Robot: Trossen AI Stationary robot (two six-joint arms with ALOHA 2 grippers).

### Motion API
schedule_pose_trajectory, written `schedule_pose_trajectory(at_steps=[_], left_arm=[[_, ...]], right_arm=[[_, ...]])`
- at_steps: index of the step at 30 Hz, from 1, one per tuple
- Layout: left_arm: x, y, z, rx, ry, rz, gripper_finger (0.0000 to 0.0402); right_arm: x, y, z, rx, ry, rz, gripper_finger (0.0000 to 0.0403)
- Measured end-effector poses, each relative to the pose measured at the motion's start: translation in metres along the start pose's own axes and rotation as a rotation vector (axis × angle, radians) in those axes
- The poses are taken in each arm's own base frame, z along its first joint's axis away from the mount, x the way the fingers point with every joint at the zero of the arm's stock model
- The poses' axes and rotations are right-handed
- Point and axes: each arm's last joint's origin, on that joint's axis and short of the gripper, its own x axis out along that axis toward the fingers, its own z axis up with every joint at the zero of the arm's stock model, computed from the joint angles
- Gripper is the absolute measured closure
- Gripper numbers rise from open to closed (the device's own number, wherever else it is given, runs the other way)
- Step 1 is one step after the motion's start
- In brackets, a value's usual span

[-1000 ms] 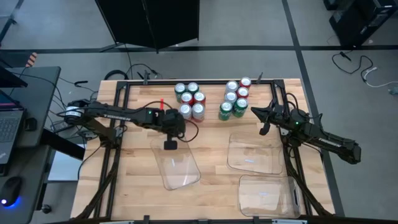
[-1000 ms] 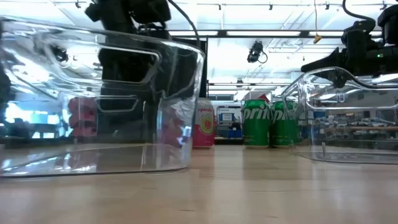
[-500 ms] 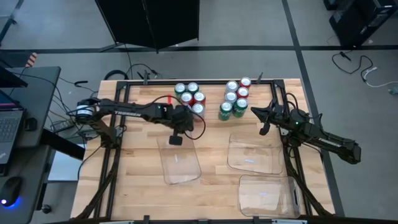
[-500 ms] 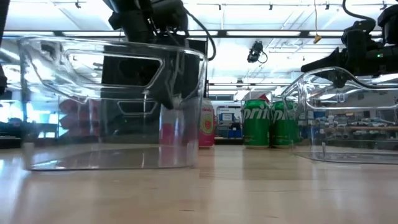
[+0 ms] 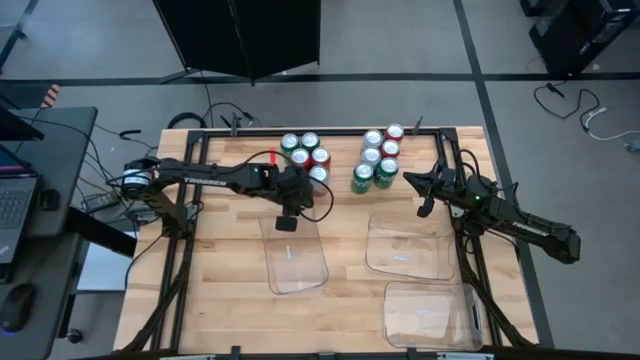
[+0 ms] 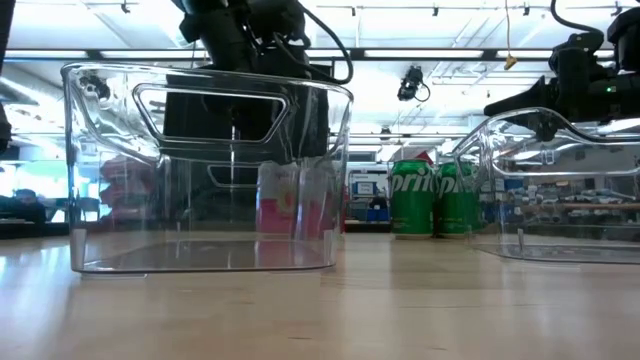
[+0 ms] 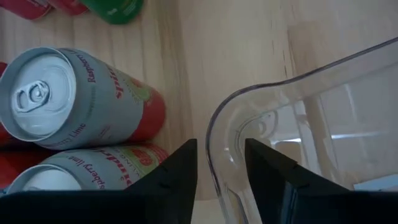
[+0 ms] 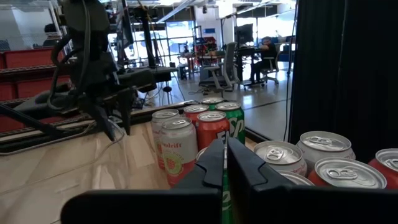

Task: Sort soda cans
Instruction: Move the bottom left transparent bin to the center of the table, then adjust the pink and white soda can

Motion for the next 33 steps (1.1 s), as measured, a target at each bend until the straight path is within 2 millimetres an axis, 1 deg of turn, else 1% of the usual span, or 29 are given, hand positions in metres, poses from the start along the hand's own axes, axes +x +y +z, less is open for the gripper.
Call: schedule_pose_trajectory(at_steps=[3, 11, 17, 22, 28, 31, 33], left_arm=[[-0.009, 0.001, 0.000, -0.002, -0.020, 0.012, 0.0262], [-0.050, 0.004, -0.001, -0.024, -0.109, 0.053, 0.0262], [-0.077, 0.009, -0.008, -0.185, -0.145, 0.086, 0.0275], [-0.090, 0.026, -0.013, -0.321, -0.077, 0.105, 0.0304], [-0.114, 0.060, -0.003, -0.415, -0.019, 0.121, 0.0342], [-0.117, 0.073, -0.003, -0.458, 0.062, 0.035, 0.0355], [-0.112, 0.077, -0.004, -0.476, 0.138, -0.018, 0.0358]], right_arm=[[0.000, 0.000, 0.000, 0.000, 0.000, 0.000, 0.0394], [0.000, 0.000, 0.000, 0.000, 0.000, 0.000, 0.0397], [0.000, 0.000, 0.000, 0.000, 0.000, 0.000, 0.0394], [0.000, 0.000, 0.000, 0.000, 0.000, 0.000, 0.0398], [0.000, 0.000, 0.000, 0.000, -0.002, 0.000, 0.0395], [0.000, 0.000, 0.003, 0.000, -0.033, -0.021, 0.0394], [0.000, -0.001, 0.005, 0.001, -0.057, -0.049, 0.0395]])
